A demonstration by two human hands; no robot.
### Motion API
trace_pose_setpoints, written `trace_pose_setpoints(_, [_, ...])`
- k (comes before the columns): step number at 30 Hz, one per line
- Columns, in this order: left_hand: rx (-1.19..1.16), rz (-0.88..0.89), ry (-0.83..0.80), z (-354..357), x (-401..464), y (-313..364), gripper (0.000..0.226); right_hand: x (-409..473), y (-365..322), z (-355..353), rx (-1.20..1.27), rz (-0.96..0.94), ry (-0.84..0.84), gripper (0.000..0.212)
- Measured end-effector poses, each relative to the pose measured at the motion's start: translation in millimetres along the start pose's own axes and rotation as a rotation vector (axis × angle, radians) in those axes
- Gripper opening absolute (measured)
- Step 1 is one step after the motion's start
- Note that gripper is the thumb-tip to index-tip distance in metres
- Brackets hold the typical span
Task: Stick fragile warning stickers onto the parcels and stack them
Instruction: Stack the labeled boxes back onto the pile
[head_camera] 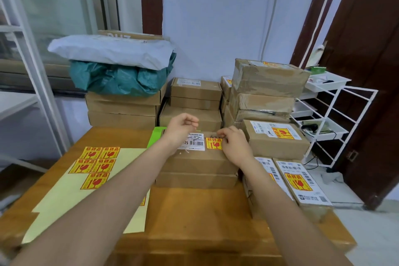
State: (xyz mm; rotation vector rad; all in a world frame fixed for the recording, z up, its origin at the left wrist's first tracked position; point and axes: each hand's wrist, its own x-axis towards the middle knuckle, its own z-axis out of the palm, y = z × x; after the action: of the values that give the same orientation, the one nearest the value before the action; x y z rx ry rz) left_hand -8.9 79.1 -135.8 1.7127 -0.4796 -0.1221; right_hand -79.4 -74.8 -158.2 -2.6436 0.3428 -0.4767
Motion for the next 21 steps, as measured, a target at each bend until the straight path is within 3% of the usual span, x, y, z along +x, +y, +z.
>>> trace_pose_setpoints(3, [0.254,0.028,0.089,-17,-6,-3,0.019,-5,-2,-3,0.005,0.016,-0.053,0.037])
trace_pose_setpoints(6, [0.446,-0.006,0.193,-32,-14,-10,0.036,-11,-4,-7,0.076,0.062,-0.059,0.043])
trace_pose_setpoints(9, [0.298,-0.195,0.230,-38,-26,-15,0.048,-18,-7,-8,0.191,0.134,-0.046,0.049])
trace_pose_setpoints(12, [0.106,-0.348,0.203,-34,-38,-23,0.047,-27,-12,-8,0.285,0.170,-0.050,0.053])
trace_pose_setpoints(17, [-0.054,-0.371,0.239,-29,-45,-29,0.029,-34,-18,-12,0.375,0.192,-0.016,0.053])
trace_pose_setpoints(21, [-0.047,-0.354,0.254,-28,-49,-28,0.032,-42,-18,-16,0.426,0.211,-0.007,0.052])
